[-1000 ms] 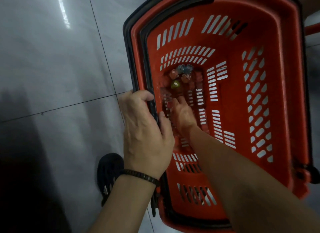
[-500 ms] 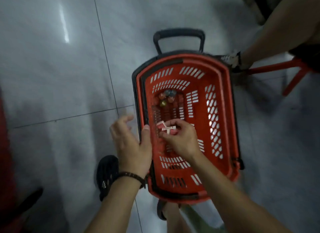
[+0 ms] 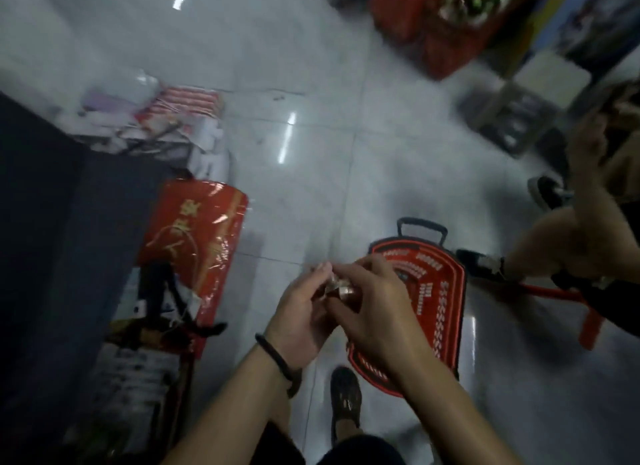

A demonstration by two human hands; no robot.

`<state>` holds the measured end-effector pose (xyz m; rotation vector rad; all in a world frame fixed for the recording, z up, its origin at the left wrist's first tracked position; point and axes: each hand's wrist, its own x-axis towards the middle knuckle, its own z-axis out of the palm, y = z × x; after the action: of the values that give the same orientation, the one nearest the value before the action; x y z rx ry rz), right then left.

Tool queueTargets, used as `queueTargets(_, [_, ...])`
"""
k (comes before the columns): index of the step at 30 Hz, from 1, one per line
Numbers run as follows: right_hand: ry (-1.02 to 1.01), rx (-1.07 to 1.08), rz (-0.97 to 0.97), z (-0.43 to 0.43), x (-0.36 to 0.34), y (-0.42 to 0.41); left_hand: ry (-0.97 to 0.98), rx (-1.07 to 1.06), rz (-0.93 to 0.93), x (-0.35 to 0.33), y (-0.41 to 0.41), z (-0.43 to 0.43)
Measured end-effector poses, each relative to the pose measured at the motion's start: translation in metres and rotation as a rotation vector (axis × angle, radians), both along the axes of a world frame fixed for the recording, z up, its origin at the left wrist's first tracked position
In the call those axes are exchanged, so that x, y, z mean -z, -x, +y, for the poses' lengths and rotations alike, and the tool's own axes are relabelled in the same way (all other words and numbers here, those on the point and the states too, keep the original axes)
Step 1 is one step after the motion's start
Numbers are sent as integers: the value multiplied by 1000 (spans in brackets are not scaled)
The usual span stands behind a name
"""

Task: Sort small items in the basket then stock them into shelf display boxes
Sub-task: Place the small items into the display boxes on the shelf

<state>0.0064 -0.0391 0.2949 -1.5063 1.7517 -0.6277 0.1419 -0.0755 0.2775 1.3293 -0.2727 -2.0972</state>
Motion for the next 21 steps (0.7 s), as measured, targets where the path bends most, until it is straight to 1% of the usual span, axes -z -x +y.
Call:
queueTargets(2, [77, -123, 9, 4, -41, -21, -7, -64, 14, -39, -20, 9])
queueTargets(4, [105, -259, 28, 13, -80, -46, 5, -172, 19, -80, -44, 25])
queueTargets(5, [110, -289, 18, 16, -101, -59, 17, -226, 13, -100, -57, 33])
queueTargets(7, [126, -311, -26, 23, -133, -83, 41, -347, 21, -130, -82, 50])
queueTargets(11, [212, -326, -147, 35, -171, -131, 62, -530, 29, -167, -131, 78])
queueTargets(13, [238, -340, -256, 44, -186, -157, 79, -608, 31, -179, -158, 92])
queueTargets(14, [218, -331, -330, 48, -193, -170, 86, -642, 35, -185, -173, 101])
queueTargets(17, [118, -359, -533, 57, -215, -215, 185, -703, 1, -197, -223, 129])
queueTargets(19, [133, -412, -595, 63, -228, -254, 309, -745, -63, -212, -259, 154])
queueTargets(21, [131, -464, -642, 72, -243, -298, 479, -778, -155, -230, -297, 182])
